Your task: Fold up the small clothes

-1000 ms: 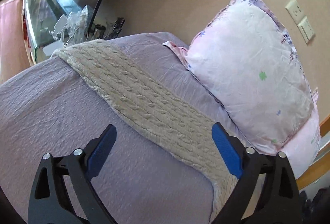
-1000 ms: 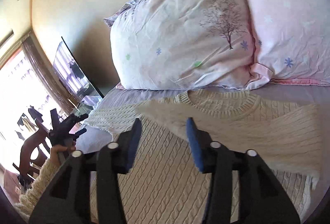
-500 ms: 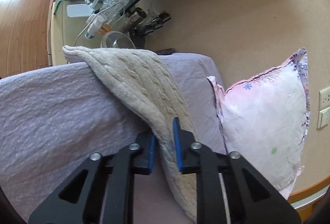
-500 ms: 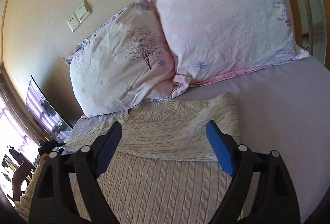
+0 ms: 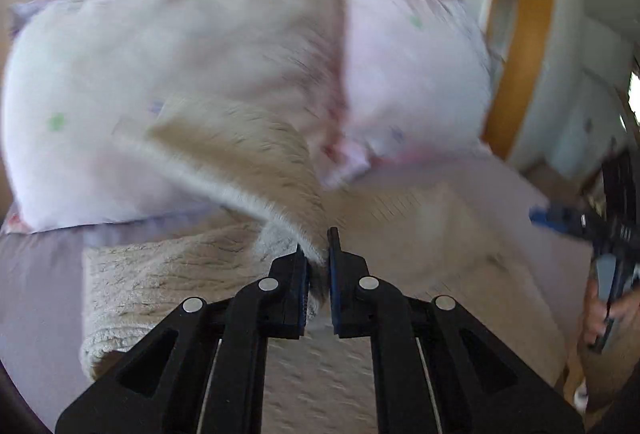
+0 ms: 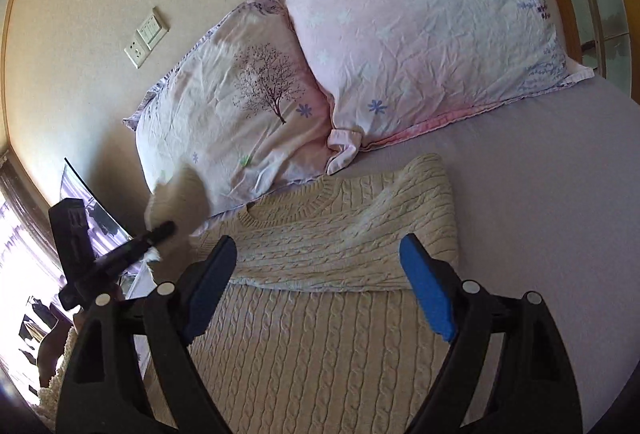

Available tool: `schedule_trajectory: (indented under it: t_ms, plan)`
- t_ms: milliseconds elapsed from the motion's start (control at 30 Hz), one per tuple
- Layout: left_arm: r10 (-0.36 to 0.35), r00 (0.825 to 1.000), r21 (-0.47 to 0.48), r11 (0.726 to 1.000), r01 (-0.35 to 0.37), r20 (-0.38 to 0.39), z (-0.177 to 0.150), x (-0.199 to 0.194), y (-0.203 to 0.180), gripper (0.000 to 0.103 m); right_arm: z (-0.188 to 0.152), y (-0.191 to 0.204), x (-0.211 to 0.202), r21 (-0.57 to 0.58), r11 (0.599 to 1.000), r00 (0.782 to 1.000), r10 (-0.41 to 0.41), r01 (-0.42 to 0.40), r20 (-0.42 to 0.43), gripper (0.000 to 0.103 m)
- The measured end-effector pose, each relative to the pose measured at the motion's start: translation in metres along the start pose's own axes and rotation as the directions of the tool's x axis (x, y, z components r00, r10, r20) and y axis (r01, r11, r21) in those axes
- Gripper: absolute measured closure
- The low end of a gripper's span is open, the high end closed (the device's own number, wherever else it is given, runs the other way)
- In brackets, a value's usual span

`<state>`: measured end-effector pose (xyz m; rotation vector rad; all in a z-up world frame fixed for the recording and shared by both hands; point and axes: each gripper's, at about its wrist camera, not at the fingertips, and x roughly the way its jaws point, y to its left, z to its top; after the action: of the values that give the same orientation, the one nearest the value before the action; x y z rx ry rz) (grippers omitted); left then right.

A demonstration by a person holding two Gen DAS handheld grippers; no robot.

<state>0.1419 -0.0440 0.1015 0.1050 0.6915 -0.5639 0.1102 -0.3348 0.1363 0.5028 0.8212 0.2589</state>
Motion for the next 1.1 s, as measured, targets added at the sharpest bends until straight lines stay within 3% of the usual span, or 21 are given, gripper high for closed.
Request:
schedule_trajectory:
  t_ms: [67,100,167,200,233,300,433,533,667,733,800,867,900,933,967,1033,1067,1100]
  plan:
    - [-0.037,0.995,0.025,0.999,0.039,-0.091,-0.012,0.024,-0.022,0.095,-0.003,-0.003,0.005,0.015,1.0,1.0,0.002,-0.002,-0.031,0.019]
    - [-0.037,0.994,0.011,0.999,0.038,-0.1,-0.018,0.024,-0.022,0.095,-0.003,-0.007,0.007,0.027,1.0,0.999,0.0,0.001,-0.043,0.019]
    - [0.007,0.997,-0.003,1.0,-0.007,-0.073,-0.027,0.008,-0.012,0.084,-0.002,-0.017,0.011,0.055,0.998,0.998,-0.011,0.014,-0.068,0.02]
    - [0.033,0.998,-0.01,0.999,-0.033,-0.055,-0.031,-0.004,-0.001,0.067,-0.001,-0.023,0.015,0.071,0.997,0.996,-0.016,0.022,-0.084,0.022]
    - [0.062,0.997,-0.028,0.998,-0.063,-0.033,-0.036,-0.018,0.011,0.048,0.001,-0.027,0.02,0.086,0.996,0.995,-0.022,0.031,-0.101,0.03]
    - [0.134,0.991,-0.067,0.989,-0.134,-0.007,-0.05,-0.045,0.031,0.036,0.005,-0.036,0.035,0.123,0.992,0.99,-0.025,0.042,-0.14,0.041]
    - [0.247,0.968,-0.18,0.951,-0.25,-0.037,-0.087,-0.085,0.069,0.032,0.01,-0.047,0.073,0.219,0.975,0.976,0.0,0.049,-0.217,0.042]
    - [0.281,0.957,-0.259,0.921,-0.29,-0.07,-0.117,-0.104,0.085,0.029,0.013,-0.044,0.096,0.286,0.958,0.966,0.039,0.037,-0.257,0.042]
    - [0.241,0.966,-0.354,0.898,-0.26,-0.098,-0.149,-0.121,0.098,0.028,0.028,-0.01,0.117,0.217,0.975,0.968,0.003,0.053,-0.251,0.042]
    - [0.215,0.971,-0.376,0.895,-0.238,-0.101,-0.158,-0.121,0.096,0.028,0.031,0.006,0.134,0.197,0.978,0.958,-0.008,0.067,-0.285,0.042]
    - [0.213,0.972,-0.375,0.897,-0.236,-0.103,-0.164,-0.12,0.093,0.026,0.03,0.017,0.156,0.146,0.977,0.937,-0.099,0.155,-0.336,0.042]
    - [0.206,0.972,-0.376,0.897,-0.232,-0.109,-0.167,-0.117,0.09,0.025,0.026,0.014,0.178,0.126,0.967,0.915,-0.161,0.221,-0.369,0.068]
    - [0.198,0.974,-0.378,0.898,-0.226,-0.113,-0.168,-0.115,0.09,0.025,0.027,0.013,0.182,0.113,0.966,0.914,-0.177,0.232,-0.365,0.098]
    - [0.192,0.974,-0.381,0.897,-0.223,-0.116,-0.17,-0.114,0.09,0.025,0.029,0.011,0.18,0.124,0.972,0.928,-0.146,0.198,-0.342,0.097]
    - [0.185,0.976,-0.383,0.898,-0.217,-0.118,-0.172,-0.113,0.089,0.025,0.034,0.008,0.166,0.164,0.977,0.956,-0.085,0.135,-0.279,0.097]
    - [0.173,0.978,-0.387,0.899,-0.206,-0.119,-0.175,-0.112,0.089,0.025,0.041,0.008,0.126,0.191,0.981,0.992,-0.005,0.029,-0.124,0.097]
    - [0.165,0.979,-0.392,0.898,-0.199,-0.12,-0.177,-0.111,0.089,0.025,0.041,0.006,0.104,0.18,0.984,0.999,-0.003,0.012,-0.051,0.097]
    - [0.166,0.98,-0.392,0.899,-0.195,-0.106,-0.179,-0.113,0.088,0.025,0.036,0.0,0.083,0.17,0.984,0.999,-0.05,0.051,-0.007,0.095]
